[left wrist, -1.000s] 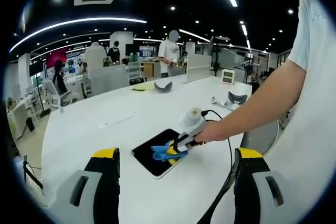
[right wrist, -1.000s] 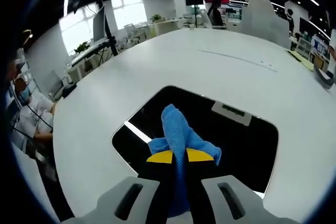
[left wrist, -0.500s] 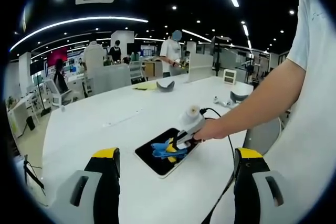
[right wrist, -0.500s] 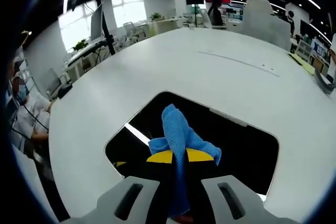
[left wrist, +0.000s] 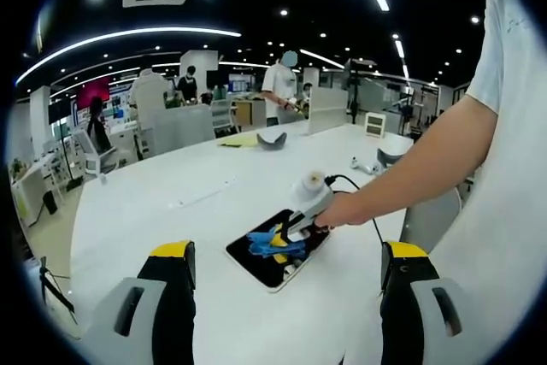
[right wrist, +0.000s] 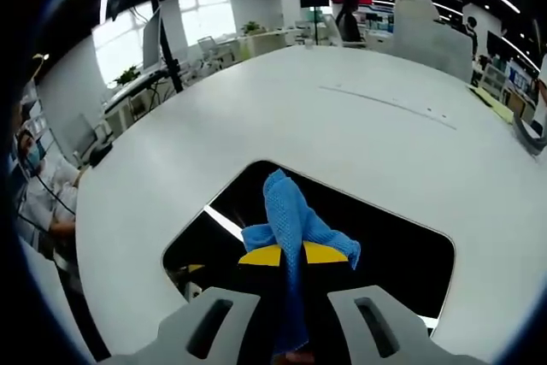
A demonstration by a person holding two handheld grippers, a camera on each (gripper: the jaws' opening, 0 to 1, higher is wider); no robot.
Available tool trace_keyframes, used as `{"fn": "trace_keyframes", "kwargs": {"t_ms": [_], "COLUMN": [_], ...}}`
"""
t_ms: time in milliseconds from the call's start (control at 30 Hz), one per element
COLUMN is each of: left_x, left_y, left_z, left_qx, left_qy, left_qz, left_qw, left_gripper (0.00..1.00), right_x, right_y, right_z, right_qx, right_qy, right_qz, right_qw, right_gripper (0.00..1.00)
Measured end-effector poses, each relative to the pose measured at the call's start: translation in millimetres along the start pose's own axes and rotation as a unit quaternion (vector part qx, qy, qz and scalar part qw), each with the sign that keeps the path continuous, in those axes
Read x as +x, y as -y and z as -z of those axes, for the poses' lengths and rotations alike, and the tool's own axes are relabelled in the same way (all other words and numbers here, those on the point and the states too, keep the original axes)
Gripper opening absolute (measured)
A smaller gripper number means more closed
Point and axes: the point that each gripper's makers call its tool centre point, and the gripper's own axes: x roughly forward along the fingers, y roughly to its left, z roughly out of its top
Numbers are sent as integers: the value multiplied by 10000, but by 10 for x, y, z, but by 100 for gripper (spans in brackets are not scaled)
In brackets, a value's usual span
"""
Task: Wipe the mirror surface with the cleaning cloth until all visible marks leave the cleaned area.
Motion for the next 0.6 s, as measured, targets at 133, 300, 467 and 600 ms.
{"fn": "trace_keyframes", "kwargs": {"t_ms": [133,300,467,600], "left_x": [16,30,42,60], "left_y": [-33,-79,-124,-154], "left_z": [3,-8,-16,-13], "left_qx": [7,11,-9,-20], "left_qy": [-12,-1,11,8], "left_qz": [18,25,30,36], "left_qw": [10000,10000,10000,10000], "left_gripper": [90,90,90,90], "right_x": [26,61,92,106], "right_y": [17,35,60,65], "right_z": [-29,-66,-100,-115], "right_qx": [11,6,20,20], "right_qy": [0,-9,-2,2], "right_qz": [10,13,25,34], "right_qw": [10000,10000,10000,10000], "right_gripper": [2,2,2,2]}}
